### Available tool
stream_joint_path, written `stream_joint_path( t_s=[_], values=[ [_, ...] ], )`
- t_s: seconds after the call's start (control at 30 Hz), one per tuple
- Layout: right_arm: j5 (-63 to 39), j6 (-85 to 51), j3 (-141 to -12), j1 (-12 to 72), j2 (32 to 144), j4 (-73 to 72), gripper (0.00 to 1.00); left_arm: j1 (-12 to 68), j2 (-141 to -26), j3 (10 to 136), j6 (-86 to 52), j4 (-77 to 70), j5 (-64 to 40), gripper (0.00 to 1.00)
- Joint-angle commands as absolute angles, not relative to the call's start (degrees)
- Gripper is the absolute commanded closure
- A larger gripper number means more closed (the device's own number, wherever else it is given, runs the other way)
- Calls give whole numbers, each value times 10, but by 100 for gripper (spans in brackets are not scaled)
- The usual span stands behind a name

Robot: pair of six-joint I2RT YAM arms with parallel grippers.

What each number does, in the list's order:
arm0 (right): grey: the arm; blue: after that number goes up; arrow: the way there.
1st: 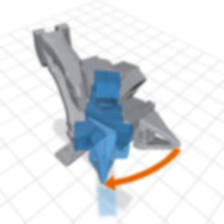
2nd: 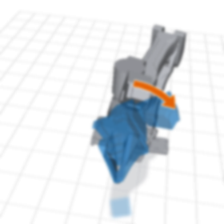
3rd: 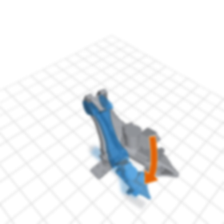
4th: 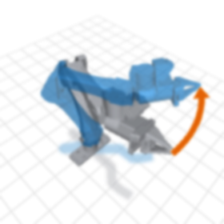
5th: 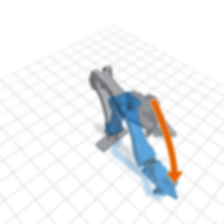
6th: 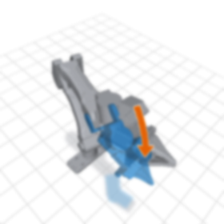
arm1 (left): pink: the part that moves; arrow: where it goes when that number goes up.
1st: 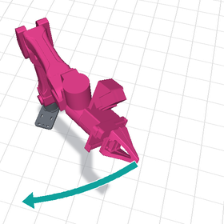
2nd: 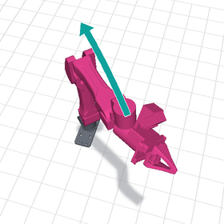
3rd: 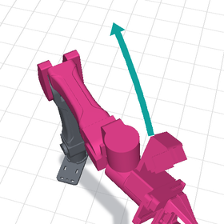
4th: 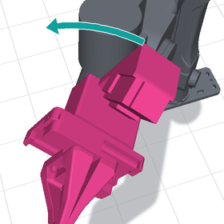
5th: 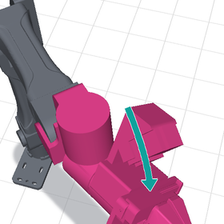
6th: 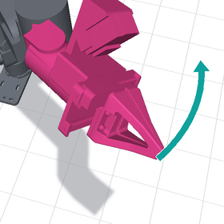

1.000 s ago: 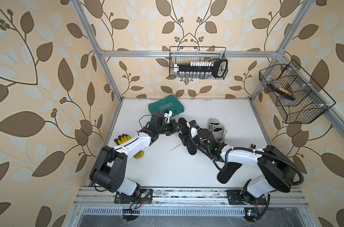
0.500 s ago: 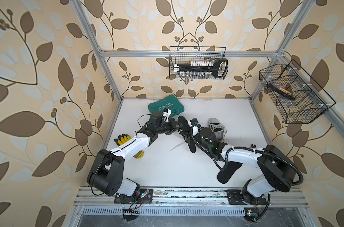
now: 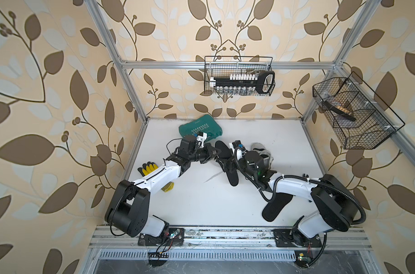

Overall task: Insert the insole into the shoe
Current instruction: Pick up the insole from the center of the board, then pick up the shoe at the center of the board.

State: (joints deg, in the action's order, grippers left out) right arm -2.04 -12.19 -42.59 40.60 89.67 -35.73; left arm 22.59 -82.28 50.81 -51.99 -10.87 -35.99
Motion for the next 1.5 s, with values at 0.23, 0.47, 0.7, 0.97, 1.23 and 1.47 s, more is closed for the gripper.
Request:
stream_joint_path(
  t_s=[0.23, 0.47, 0.7, 0.97, 1.23, 1.47],
  values=[
    [-45, -116, -428, 407, 902, -369, 18, 231, -817, 518, -520, -112, -372, 100],
    [-49, -88, -443, 407, 871, -304, 37, 232, -822, 516, -525, -114, -372, 100],
    [-46, -79, -494, 407, 855, -145, 50, 231, -822, 522, -533, -118, -377, 73],
    [3, -82, -564, 407, 827, 85, 57, 231, -820, 551, -512, -86, -377, 43],
    [57, -124, -593, 334, 743, 283, 60, 255, -860, 674, -273, 143, -295, 37],
    [55, -149, -619, 223, 677, 421, 61, 369, -989, 857, 49, 345, -178, 36]
  ],
)
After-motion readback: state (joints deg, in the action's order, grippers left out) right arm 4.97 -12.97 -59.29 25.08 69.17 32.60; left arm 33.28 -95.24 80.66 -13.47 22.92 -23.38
